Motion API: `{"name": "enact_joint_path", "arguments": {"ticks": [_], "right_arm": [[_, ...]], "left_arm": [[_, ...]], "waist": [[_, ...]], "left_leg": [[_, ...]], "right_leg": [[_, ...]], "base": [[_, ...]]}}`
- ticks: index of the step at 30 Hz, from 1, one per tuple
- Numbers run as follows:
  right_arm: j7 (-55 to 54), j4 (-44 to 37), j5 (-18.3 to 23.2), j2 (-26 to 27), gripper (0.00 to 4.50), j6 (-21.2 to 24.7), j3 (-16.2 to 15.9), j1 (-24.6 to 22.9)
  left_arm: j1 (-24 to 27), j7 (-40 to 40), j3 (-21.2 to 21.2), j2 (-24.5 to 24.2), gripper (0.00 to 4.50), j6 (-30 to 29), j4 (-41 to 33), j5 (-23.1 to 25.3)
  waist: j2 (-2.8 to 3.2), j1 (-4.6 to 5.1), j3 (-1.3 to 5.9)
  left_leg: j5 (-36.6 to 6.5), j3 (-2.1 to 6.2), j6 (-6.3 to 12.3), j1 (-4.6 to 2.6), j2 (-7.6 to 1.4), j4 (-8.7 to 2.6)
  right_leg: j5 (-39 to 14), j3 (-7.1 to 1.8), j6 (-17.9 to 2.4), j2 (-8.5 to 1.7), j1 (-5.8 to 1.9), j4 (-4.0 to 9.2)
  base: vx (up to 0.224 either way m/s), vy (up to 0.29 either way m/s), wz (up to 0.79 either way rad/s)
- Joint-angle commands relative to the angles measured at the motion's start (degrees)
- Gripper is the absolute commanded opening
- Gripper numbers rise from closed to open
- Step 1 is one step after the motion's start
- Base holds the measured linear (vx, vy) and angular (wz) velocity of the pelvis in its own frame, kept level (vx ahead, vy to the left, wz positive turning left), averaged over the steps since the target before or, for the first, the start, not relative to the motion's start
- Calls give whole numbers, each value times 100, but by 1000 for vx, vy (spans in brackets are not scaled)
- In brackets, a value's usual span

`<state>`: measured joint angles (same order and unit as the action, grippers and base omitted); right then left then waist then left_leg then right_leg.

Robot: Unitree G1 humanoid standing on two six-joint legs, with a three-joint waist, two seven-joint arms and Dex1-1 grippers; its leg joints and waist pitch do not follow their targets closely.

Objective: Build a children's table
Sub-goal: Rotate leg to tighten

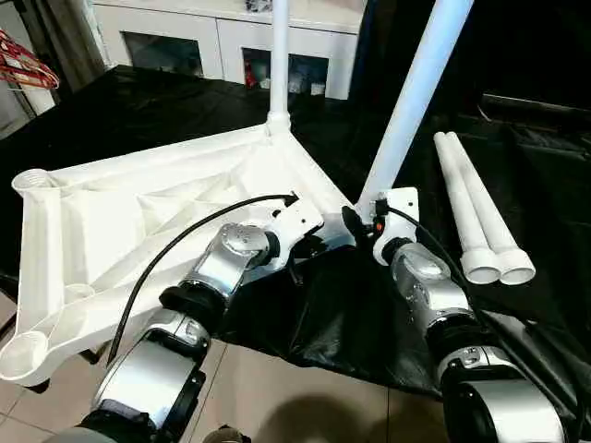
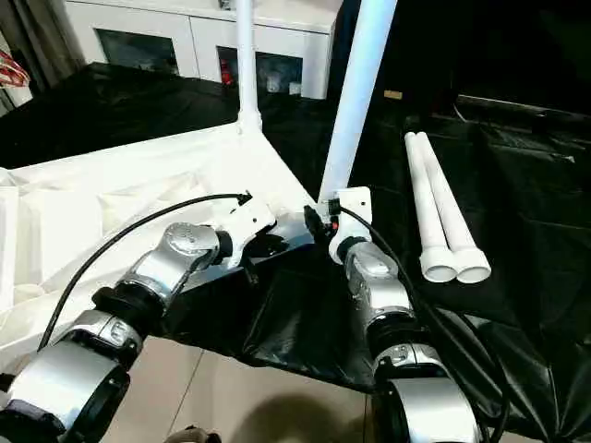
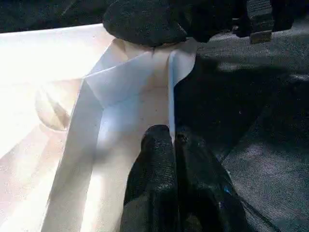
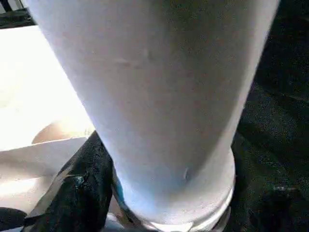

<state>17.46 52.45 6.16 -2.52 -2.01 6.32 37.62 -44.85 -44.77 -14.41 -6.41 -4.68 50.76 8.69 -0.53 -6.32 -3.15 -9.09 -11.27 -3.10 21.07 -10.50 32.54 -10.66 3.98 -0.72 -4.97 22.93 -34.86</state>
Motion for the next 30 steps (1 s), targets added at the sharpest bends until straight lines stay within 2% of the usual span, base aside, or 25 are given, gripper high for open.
{"name": "enact_joint_path", "arguments": {"ticks": [1,4,8,12,18,20,23,26,30], "right_arm": [[390,275,93,187,283,210,-175,-57],[809,209,242,99,280,284,-113,-51],[1191,290,208,-56,280,369,-93,28],[1552,373,150,-243,279,558,-233,75],[3113,220,-204,-801,279,1050,-928,-78],[3446,166,-244,-902,279,1155,-1033,-112],[4119,55,-344,-1165,279,1142,-1270,-201],[4505,-7,-317,-1293,279,1142,-1362,-238],[5283,-368,-215,-1497,279,1240,-1602,-424]], "left_arm": [[41,-359,-62,200,0,393,-345,-266],[105,-510,-105,146,0,358,-434,-291],[183,-756,-161,69,0,347,-526,-301],[245,-1064,-209,-28,0,293,-648,-316],[341,-1776,-342,-338,0,152,-934,-356],[350,-1937,-356,-401,0,138,-978,-377],[381,-2343,-423,-585,0,92,-1090,-415],[399,-2540,-448,-683,0,99,-1139,-418],[455,-2929,-488,-847,0,110,-1244,-454]], "waist": [[-43,10,364],[-42,20,360],[-34,33,356],[-35,50,356],[-38,18,362],[-38,14,359],[-50,-11,352],[-45,-33,348],[-57,-64,349]], "left_leg": [[-1408,129,300,-56,-269,-354],[-1502,135,274,-61,-275,-364],[-1533,134,266,-61,-278,-367],[-1513,136,259,-55,-279,-365],[-1371,114,345,-37,-293,-340],[-1381,113,353,-40,-301,-336],[-1468,115,331,-55,-309,-341],[-1500,113,321,-68,-325,-349],[-1512,119,303,-73,-328,-356]], "right_leg": [[-1343,-271,-1140,-421,-256,482],[-1462,-274,-1115,-419,-260,492],[-1502,-272,-1143,-416,-259,499],[-1485,-270,-1185,-418,-268,490],[-1281,-250,-1274,-393,-287,450],[-1250,-254,-1305,-401,-282,447],[-1485,-255,-1271,-414,-275,467],[-1505,-261,-1280,-408,-249,467],[-1502,-262,-1286,-412,-258,465]], "base": [[0,0,0],[0,0,0],[0,0,0],[0,0,0],[0,0,0],[0,0,0],[0,0,0],[0,0,0],[0,0,0]]}}
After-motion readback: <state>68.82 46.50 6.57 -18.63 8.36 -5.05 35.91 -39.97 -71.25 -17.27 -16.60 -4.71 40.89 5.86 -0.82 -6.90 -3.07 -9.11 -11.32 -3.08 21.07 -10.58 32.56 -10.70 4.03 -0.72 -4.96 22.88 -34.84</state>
